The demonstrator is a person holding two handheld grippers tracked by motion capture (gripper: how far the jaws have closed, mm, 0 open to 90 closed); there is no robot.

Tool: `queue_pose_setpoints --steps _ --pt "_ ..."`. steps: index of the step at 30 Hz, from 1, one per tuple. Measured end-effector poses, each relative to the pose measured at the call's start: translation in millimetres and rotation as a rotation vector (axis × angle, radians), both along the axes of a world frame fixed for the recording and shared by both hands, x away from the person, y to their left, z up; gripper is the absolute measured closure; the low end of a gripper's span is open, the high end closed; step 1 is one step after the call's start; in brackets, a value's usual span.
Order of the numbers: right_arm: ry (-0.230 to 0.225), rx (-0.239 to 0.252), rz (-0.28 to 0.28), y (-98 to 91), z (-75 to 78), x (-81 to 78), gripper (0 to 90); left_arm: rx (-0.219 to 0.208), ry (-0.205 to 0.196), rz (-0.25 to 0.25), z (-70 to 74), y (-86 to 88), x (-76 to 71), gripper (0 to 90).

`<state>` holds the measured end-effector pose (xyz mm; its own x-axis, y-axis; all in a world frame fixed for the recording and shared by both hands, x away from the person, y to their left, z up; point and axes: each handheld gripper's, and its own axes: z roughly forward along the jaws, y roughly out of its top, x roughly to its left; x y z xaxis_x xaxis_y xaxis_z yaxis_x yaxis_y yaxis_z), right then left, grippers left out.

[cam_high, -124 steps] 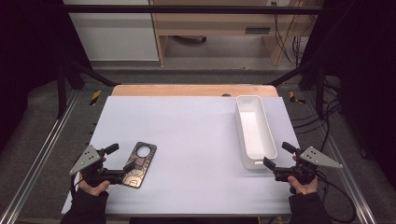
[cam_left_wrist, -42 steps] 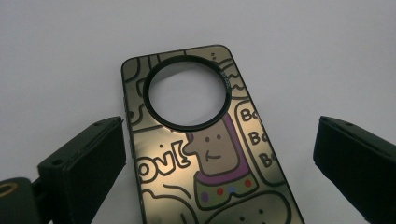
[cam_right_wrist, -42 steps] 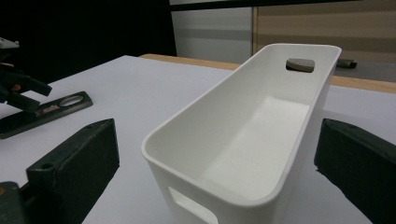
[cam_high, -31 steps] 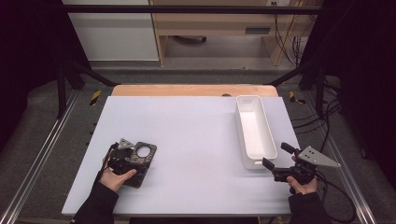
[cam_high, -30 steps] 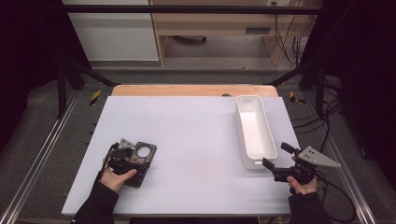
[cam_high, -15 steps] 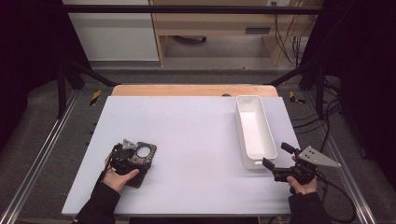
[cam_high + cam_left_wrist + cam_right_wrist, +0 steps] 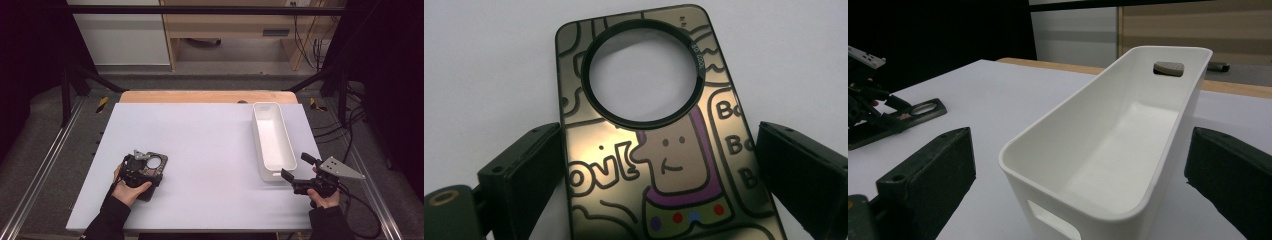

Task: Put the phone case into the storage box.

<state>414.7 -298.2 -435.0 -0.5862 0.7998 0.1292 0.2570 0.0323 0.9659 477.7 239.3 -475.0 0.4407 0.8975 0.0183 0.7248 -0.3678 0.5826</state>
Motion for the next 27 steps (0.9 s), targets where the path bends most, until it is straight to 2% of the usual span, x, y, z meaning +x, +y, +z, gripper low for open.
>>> queue_pose_setpoints --steps 9,16,27 --pt "0.001 0.002 0.001 -0.1 0.2 0.0 0.2 0.003 0.02 0.025 2.3 -1.5 0.7 7.9" --pt "0.0 0.003 0.002 -0.3 0.2 0.0 0.2 0.0 0.029 0.025 4.0 -0.2 0.0 9.1" --pt "0.001 0.003 0.007 -0.2 0.1 0.2 0.2 0.01 0.017 0.011 6.7 0.7 -1.8 11.4"
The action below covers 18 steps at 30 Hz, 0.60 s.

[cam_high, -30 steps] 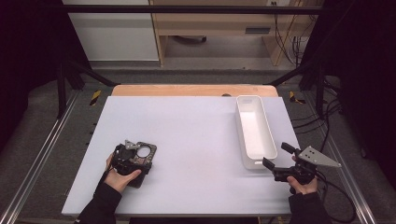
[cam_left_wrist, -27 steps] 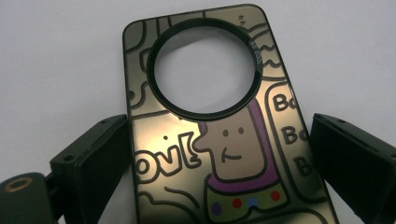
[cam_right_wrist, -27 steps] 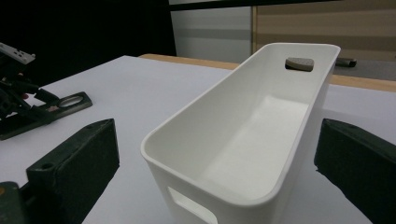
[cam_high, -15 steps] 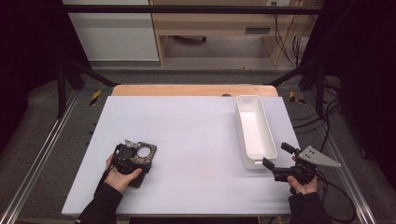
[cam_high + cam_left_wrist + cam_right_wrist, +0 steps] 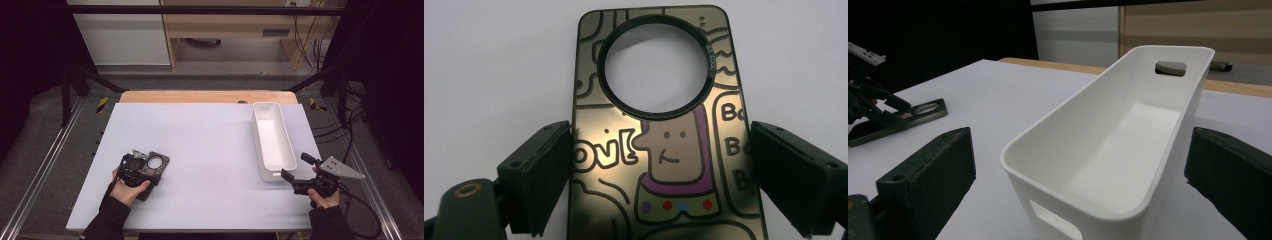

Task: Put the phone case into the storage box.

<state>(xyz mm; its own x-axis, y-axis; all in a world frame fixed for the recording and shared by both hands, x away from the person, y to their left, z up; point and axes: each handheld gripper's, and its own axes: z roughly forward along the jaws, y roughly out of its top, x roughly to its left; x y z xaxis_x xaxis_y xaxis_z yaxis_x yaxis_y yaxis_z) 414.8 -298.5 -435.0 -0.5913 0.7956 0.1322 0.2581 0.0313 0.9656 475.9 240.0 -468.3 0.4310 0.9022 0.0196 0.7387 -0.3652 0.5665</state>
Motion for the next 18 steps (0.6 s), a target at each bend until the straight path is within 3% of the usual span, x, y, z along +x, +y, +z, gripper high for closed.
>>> queue_pose_setpoints --steps 10,18 --pt "0.001 0.001 0.001 0.0 0.0 0.0 0.2 0.01 -0.013 -0.023 -2.2 -0.8 -1.1 11.1" --pt "0.001 0.0 0.0 -0.1 0.0 0.1 0.2 -0.011 -0.005 -0.038 -3.9 2.9 -1.8 9.8"
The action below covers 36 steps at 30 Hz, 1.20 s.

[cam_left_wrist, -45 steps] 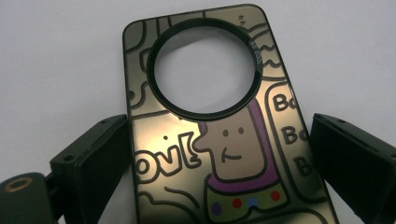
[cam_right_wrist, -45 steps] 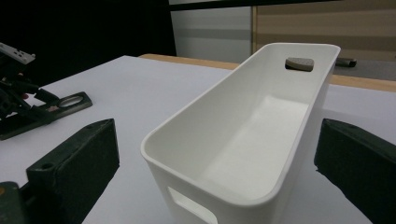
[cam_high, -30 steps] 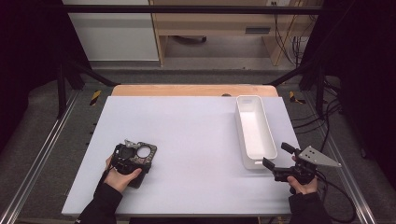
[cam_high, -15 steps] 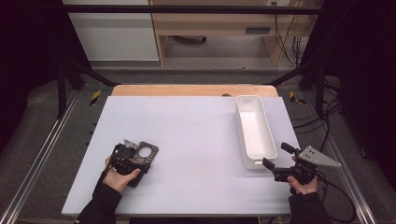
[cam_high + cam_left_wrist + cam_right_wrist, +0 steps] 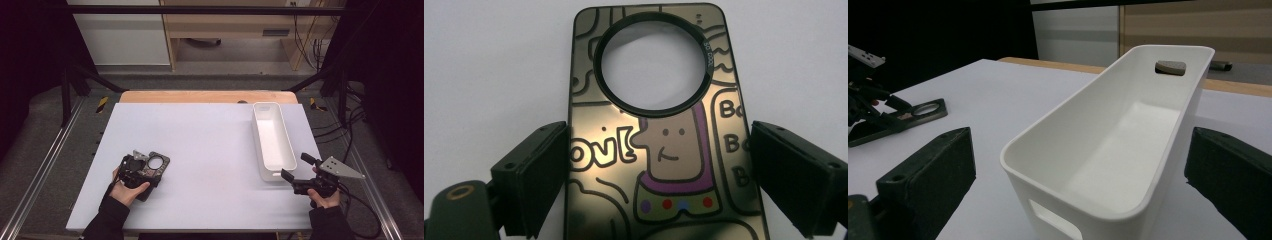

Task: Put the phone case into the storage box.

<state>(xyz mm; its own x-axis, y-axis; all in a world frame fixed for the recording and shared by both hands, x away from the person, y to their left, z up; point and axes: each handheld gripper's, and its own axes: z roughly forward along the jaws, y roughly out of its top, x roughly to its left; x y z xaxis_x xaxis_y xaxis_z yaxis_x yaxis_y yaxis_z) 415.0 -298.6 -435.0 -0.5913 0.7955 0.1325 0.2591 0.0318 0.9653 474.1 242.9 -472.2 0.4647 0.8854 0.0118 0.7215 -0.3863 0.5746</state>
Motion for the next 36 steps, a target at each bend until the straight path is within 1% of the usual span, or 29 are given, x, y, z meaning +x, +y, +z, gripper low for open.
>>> queue_pose_setpoints --steps 7,12,13,20,22,23,26,32,36 --pt "-0.001 0.002 -0.004 -0.3 0.2 -0.2 0.2 0.013 0.014 -0.01 0.4 1.5 -3.0 9.4" --pt "0.0 0.001 -0.003 -0.1 0.0 0.0 0.2 0.02 0.037 0.005 1.9 -0.9 -1.1 10.4" --pt "0.0 0.002 -0.003 -0.1 0.0 0.0 0.2 0.027 0.044 0.008 2.7 -1.6 -0.6 10.6" --pt "-0.001 0.004 -0.002 -0.4 0.3 -0.3 0.2 0.025 0.044 0.012 3.6 -1.3 -1.2 11.4" --pt "-0.001 0.004 -0.002 -0.4 0.2 -0.1 0.2 0.025 0.038 0.011 4.9 0.0 -1.4 11.6" --pt "-0.001 0.005 -0.002 -0.3 0.2 -0.1 0.2 0.024 0.03 0.013 6.0 0.8 -1.6 11.6" --pt "-0.002 0.004 -0.001 -0.2 0.1 0.0 0.2 0.011 0.015 0.013 10.6 2.5 -3.1 11.7" --pt "-0.001 0.002 0.006 -0.2 0.2 -0.1 0.2 -0.006 0.003 -0.017 16.7 3.3 -5.8 11.6" --pt "0.0 0.003 0.01 -0.4 0.5 -0.1 0.2 -0.034 -0.013 -0.042 22.1 3.6 -8.2 11.6"
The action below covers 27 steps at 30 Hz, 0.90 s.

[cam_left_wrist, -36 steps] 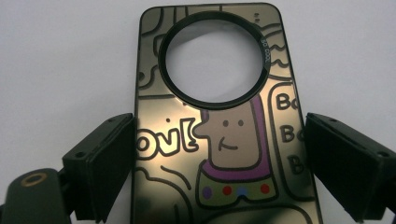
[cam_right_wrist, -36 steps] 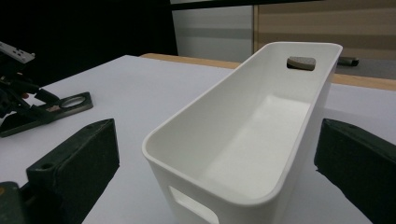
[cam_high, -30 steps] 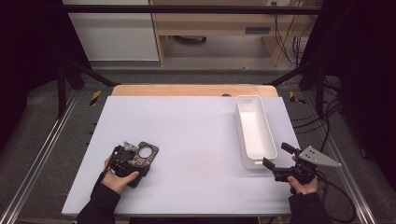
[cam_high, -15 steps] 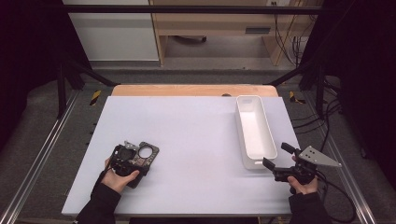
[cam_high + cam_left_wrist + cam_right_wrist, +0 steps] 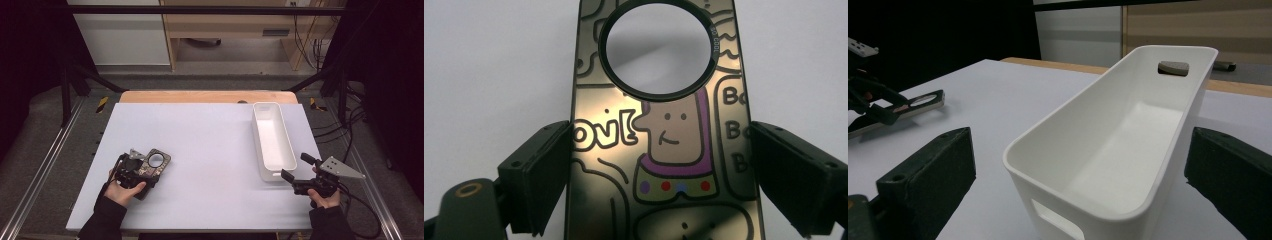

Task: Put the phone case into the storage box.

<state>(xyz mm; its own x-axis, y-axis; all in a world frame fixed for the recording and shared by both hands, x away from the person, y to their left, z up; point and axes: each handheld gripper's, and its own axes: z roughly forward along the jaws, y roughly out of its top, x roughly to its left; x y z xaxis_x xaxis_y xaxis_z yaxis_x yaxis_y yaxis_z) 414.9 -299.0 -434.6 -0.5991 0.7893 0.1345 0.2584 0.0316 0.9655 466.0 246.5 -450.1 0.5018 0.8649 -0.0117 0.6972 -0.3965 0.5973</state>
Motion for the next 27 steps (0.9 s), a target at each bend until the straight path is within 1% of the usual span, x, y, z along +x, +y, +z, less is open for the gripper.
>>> queue_pose_setpoints --steps 3,4,6,8,11,16,22,25,27 --pt "-0.001 -0.002 0.004 0.2 0.6 -0.1 0.2 -0.021 -0.015 -0.027 3.6 0.5 -1.6 11.6" --pt "-0.002 -0.003 0.007 0.4 0.9 -0.1 0.2 -0.027 -0.012 -0.033 4.3 0.1 -2.5 11.6" --pt "-0.003 -0.008 0.015 0.6 1.5 0.0 0.2 -0.03 -0.025 -0.051 5.5 -0.4 -3.4 11.6" --pt "0.002 -0.008 0.02 1.2 2.2 -0.3 0.2 -0.045 -0.028 -0.073 6.5 -1.1 -4.4 11.6" --pt "-0.003 -0.015 0.027 1.7 3.1 -0.1 0.3 -0.05 -0.033 -0.09 8.3 -2.3 -5.6 11.6" --pt "-0.011 -0.029 0.046 3.3 6.7 -0.5 0.2 -0.078 -0.043 -0.127 12.9 -4.1 -8.9 11.5" --pt "-0.01 -0.047 0.094 8.2 13.0 -1.8 0.2 -0.095 -0.069 -0.174 19.5 -9.4 -14.1 11.5" --pt "-0.007 -0.066 0.129 13.2 16.5 -2.3 0.3 -0.107 -0.072 -0.204 22.6 -12.2 -16.7 11.5" --pt "-0.004 -0.076 0.146 16.7 18.0 -2.4 0.3 -0.105 -0.076 -0.225 24.4 -14.5 -18.2 11.5"
